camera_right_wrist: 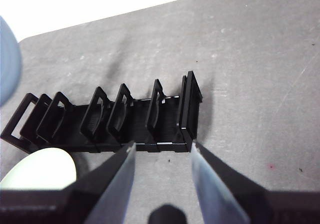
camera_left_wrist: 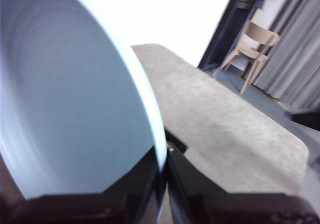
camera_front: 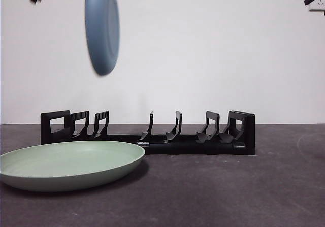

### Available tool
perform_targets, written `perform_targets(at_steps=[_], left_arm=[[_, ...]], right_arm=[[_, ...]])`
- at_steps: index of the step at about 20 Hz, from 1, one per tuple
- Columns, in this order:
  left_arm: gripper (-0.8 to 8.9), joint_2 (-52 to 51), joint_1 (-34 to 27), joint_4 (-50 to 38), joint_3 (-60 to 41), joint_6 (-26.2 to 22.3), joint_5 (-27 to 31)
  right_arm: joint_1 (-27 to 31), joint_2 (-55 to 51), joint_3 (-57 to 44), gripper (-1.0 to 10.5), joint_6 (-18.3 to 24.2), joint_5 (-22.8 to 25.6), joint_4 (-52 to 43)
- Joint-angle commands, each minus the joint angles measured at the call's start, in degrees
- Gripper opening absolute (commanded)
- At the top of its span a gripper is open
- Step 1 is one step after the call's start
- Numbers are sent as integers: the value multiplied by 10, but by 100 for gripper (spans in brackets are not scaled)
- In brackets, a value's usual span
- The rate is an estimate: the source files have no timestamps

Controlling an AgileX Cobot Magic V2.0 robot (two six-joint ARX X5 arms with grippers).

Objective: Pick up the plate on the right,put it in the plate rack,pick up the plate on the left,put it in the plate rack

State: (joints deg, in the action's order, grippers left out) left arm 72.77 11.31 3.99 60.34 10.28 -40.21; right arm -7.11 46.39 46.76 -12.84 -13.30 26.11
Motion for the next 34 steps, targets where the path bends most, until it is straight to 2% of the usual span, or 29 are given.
perform_targets(at_steps=[1,13,16,20,21,22,23,24,27,31,34], left_arm=[[-9,31,-11,-6,-1,13,-3],[-9,144,-36,-13,-1,0,-3],[-8,156,-36,5,-1,-1,14],[8,156,-36,40,-1,-30,26],[62,155,-36,53,-1,-30,26],[162,155,-36,64,-1,-36,26],[236,152,-35,80,0,-55,26],[252,147,-35,99,0,-76,27],[252,117,-35,149,0,-120,28],[252,37,-33,166,0,-126,33],[252,-50,-3,188,0,-157,85]], right_arm=[[0,3,1,186,-2,2,-3],[0,10,1,186,-2,2,-3],[0,10,1,186,-2,2,-3],[0,10,1,186,-2,2,-3],[0,10,1,186,-5,-1,-3],[0,11,1,186,-8,-3,-3],[-2,14,1,186,-8,-3,-3],[-3,18,1,186,-8,-8,-3],[-10,42,1,187,-8,-76,-4],[-45,103,1,187,-8,-147,-17],[-92,165,1,187,-9,-169,-44]])
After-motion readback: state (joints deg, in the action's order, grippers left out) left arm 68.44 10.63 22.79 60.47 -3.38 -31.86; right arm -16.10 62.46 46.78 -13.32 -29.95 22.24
